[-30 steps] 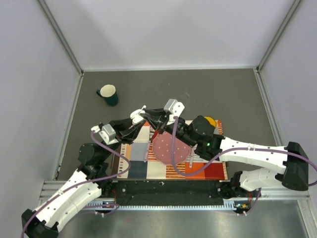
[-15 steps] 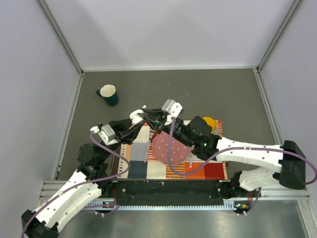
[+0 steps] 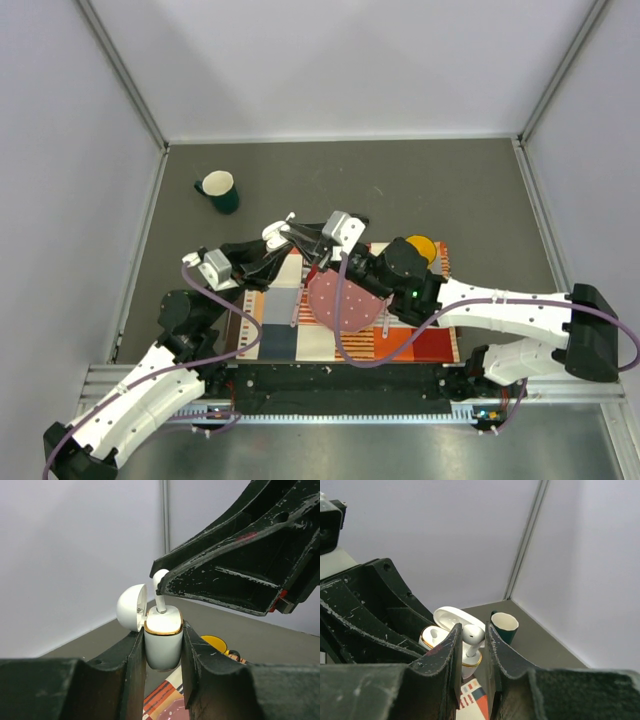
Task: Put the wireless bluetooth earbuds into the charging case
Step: Place the earbud in the charging case.
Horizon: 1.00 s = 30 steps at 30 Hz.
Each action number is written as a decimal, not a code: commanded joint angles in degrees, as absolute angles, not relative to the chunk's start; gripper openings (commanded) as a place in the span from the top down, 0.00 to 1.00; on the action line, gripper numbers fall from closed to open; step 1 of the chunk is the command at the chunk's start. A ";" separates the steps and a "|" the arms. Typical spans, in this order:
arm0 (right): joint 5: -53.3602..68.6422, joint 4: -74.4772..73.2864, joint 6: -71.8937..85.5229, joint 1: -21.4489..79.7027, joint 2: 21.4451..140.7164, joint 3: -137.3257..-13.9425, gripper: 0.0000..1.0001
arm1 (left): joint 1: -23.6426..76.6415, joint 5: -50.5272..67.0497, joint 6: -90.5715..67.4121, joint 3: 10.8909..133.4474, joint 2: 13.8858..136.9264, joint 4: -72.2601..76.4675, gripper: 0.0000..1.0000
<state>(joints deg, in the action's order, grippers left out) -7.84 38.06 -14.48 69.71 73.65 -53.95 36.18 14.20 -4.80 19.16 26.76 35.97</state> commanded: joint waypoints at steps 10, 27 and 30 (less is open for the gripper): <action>-3.78 36.04 -18.63 71.28 71.80 -52.21 1.00 | 36.30 11.60 -5.80 20.13 26.98 40.78 1.00; -5.18 36.21 -17.23 71.19 72.51 -53.44 1.00 | 36.30 12.83 -4.22 19.69 26.90 40.61 1.00; -5.62 35.86 -16.87 71.19 72.51 -53.61 1.00 | 36.30 12.83 -4.13 19.77 26.89 40.78 1.00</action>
